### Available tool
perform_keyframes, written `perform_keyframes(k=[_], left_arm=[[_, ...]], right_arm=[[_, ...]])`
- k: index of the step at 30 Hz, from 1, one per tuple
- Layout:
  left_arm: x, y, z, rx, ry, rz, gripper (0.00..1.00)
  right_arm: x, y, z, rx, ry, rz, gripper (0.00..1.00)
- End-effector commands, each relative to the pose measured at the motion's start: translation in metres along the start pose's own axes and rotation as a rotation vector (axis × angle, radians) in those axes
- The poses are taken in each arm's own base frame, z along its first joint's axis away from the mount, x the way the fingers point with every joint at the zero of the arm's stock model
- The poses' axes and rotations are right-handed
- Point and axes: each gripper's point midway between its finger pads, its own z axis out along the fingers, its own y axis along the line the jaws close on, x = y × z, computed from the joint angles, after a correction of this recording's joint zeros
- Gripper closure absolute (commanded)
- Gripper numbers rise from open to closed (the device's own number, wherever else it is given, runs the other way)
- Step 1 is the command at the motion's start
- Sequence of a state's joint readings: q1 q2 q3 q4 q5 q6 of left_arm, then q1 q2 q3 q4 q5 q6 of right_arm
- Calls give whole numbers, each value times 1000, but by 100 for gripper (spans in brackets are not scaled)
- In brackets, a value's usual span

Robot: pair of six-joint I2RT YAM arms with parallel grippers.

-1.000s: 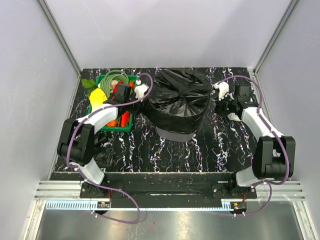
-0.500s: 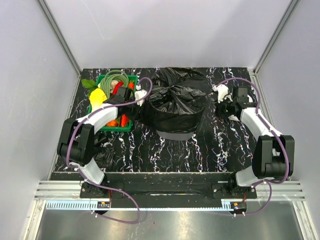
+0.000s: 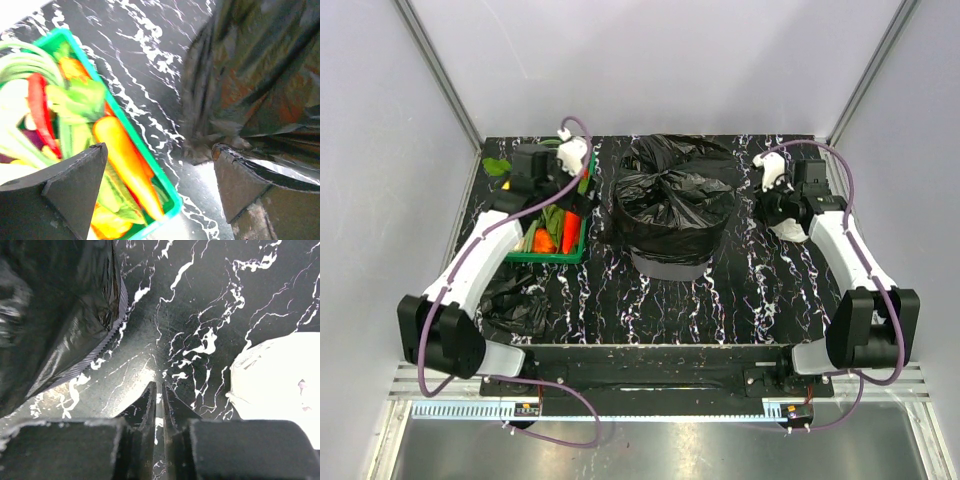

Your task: Put the trash bags into the trash bin

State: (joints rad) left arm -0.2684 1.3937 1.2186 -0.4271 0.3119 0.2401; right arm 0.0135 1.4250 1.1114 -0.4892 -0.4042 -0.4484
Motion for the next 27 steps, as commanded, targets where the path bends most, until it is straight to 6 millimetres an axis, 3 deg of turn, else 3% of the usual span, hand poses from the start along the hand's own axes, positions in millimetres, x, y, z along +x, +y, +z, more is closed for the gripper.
perform_keyframes(k=[1, 3, 7, 9, 11, 15, 18, 27], left_arm=[[-62, 21, -46, -67, -155, -7, 9], [-82, 19, -63, -66, -189, 4, 9], [-121, 1, -88, 11, -262, 18, 8], [-128, -8, -90, 33, -263, 21, 7], [-120, -19, -84, 58, -244, 20, 7], [-79, -33, -71, 105, -167, 9, 6], [-33, -48, -61, 178, -87, 42, 6], [87, -77, -66, 317, 149, 207, 7]], right_arm=[[-45, 11, -31, -32, -109, 6, 75], [-52, 22, -36, -94, -125, 15, 60], [-53, 34, -40, -153, -133, 12, 51], [-52, 37, -41, -165, -132, 11, 50], [-50, 40, -42, -175, -130, 14, 50], [-47, 43, -47, -176, -133, -4, 49], [-44, 40, -47, -164, -118, -22, 49], [-35, 25, -35, -119, -55, -31, 49]])
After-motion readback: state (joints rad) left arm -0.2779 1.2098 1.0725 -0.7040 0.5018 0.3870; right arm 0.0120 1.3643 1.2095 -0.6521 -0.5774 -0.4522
